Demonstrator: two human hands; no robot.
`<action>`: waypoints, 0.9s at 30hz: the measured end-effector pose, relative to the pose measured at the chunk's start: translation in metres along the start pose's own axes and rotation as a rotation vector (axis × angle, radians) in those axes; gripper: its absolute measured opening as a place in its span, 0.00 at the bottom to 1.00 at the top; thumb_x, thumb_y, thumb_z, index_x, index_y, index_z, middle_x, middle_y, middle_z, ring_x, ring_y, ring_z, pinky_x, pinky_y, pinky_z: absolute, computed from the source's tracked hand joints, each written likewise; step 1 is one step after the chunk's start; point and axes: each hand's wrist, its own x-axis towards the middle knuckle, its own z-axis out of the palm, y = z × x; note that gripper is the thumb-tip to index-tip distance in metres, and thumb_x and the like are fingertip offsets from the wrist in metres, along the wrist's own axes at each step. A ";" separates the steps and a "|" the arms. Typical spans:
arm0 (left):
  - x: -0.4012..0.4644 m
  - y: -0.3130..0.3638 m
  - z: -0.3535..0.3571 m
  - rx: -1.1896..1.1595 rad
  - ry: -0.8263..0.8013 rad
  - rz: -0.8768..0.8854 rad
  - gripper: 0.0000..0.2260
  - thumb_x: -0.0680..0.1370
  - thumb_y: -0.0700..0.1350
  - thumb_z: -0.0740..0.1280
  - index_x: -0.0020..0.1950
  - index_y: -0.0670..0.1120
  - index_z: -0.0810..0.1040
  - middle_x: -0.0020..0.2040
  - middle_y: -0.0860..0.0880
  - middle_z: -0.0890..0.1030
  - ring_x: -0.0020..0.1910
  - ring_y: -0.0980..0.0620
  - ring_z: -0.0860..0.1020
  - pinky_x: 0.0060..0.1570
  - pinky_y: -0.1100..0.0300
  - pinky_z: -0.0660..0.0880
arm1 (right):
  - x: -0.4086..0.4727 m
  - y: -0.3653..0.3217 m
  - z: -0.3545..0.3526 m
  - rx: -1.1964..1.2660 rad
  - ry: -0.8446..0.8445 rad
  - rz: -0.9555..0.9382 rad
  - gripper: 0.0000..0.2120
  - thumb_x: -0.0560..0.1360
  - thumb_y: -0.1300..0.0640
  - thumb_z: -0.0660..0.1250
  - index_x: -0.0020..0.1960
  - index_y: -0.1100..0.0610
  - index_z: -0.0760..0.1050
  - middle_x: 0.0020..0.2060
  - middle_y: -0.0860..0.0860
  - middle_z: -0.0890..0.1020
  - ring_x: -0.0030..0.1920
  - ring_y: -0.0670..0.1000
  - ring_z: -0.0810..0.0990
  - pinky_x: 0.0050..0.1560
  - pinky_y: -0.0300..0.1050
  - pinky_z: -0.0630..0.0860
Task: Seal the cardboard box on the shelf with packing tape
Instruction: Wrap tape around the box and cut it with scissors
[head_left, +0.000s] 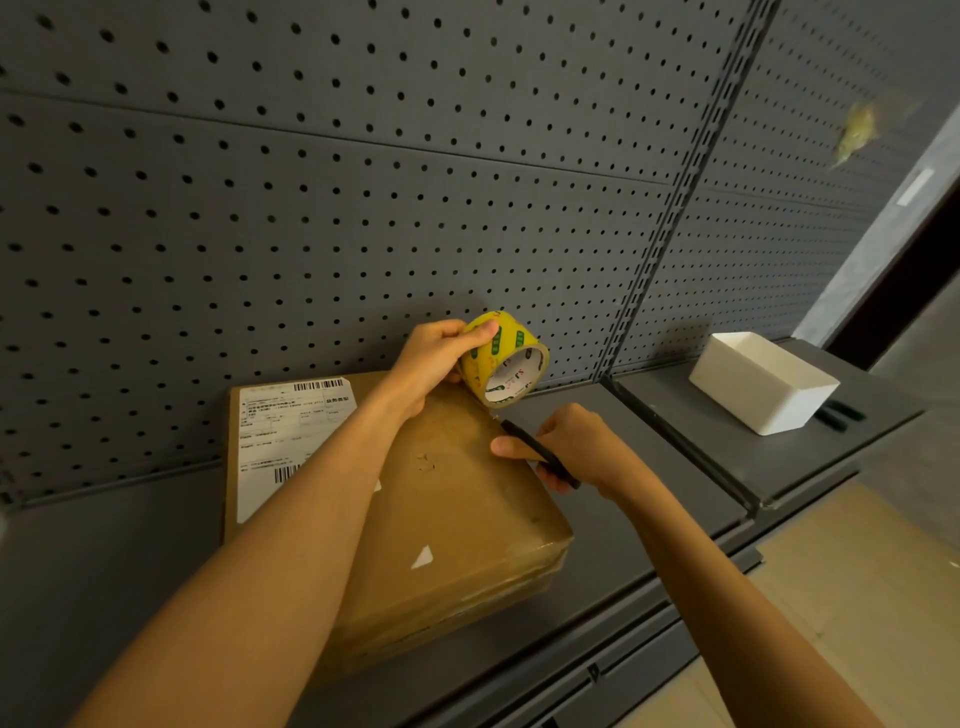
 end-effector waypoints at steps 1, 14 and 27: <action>0.000 0.000 0.000 -0.004 0.002 -0.003 0.21 0.74 0.58 0.67 0.51 0.39 0.79 0.38 0.48 0.78 0.39 0.53 0.74 0.43 0.58 0.71 | 0.002 0.001 0.000 -0.002 -0.006 -0.002 0.26 0.64 0.35 0.71 0.31 0.60 0.73 0.27 0.54 0.78 0.25 0.48 0.75 0.34 0.40 0.74; 0.000 0.004 0.002 -0.188 0.057 0.006 0.09 0.75 0.51 0.69 0.41 0.47 0.79 0.38 0.53 0.81 0.40 0.57 0.79 0.40 0.62 0.77 | 0.006 0.009 -0.001 -0.005 0.003 -0.013 0.30 0.60 0.34 0.72 0.35 0.64 0.77 0.29 0.57 0.80 0.26 0.48 0.77 0.31 0.37 0.75; -0.003 0.001 0.016 -0.155 0.052 0.050 0.05 0.76 0.48 0.68 0.44 0.48 0.81 0.41 0.53 0.83 0.40 0.58 0.80 0.43 0.57 0.79 | 0.001 0.049 -0.005 -0.158 0.134 0.029 0.28 0.65 0.37 0.73 0.37 0.65 0.76 0.30 0.60 0.80 0.28 0.52 0.76 0.33 0.49 0.76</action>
